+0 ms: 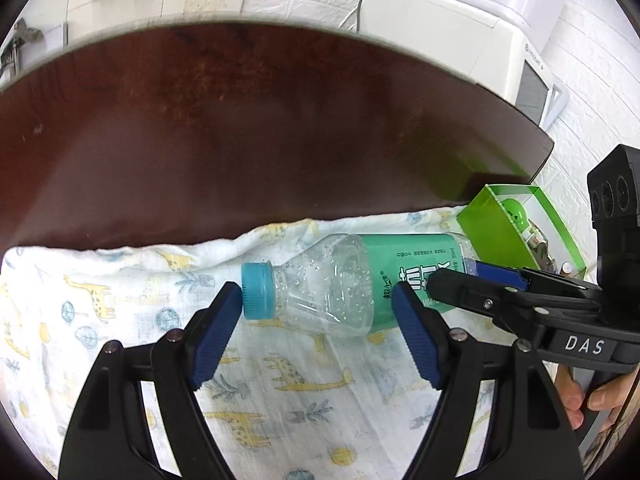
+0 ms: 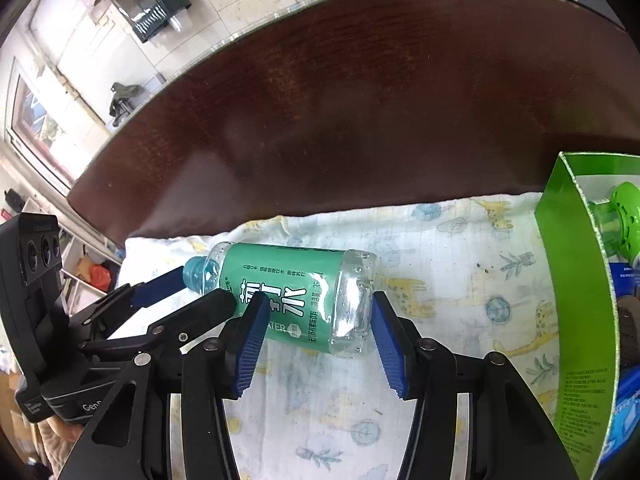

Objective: Organize rigid objects
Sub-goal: 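Carry the bottle into the green box, lower it and open the right gripper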

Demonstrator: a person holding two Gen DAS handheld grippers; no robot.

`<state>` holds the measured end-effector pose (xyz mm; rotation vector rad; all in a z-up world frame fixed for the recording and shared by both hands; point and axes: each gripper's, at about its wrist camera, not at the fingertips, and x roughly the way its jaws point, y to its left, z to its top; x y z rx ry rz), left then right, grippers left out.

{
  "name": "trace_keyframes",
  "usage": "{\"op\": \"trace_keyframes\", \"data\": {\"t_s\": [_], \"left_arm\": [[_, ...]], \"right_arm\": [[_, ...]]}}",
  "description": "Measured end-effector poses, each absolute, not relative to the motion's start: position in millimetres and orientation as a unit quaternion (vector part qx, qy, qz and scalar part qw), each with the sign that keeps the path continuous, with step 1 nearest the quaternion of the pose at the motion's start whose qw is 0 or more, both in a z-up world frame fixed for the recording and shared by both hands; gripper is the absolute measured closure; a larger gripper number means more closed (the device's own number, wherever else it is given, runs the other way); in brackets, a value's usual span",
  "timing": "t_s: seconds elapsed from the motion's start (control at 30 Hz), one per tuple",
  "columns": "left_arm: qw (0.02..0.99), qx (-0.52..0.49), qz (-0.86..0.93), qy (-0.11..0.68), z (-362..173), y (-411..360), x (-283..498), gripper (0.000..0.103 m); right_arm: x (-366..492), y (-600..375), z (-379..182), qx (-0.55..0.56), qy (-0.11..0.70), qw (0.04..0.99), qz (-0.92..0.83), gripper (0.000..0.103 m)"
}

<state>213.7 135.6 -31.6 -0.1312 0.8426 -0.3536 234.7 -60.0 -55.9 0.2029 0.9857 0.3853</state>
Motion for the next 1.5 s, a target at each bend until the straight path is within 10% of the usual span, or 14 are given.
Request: {"op": "trace_keyframes", "data": {"t_s": [0.67,1.5], "left_arm": [[0.910,0.042,-0.263,0.317,60.5,-42.7,179.7,0.027],[0.865,0.120,-0.322,0.365,20.4,-218.7,215.9,0.026]], "right_arm": [[155.6,-208.0,61.7,0.148,0.348,0.919,0.112,0.049],[152.2,-373.0,10.3,0.225,0.341,0.913,-0.009,0.049]]}}
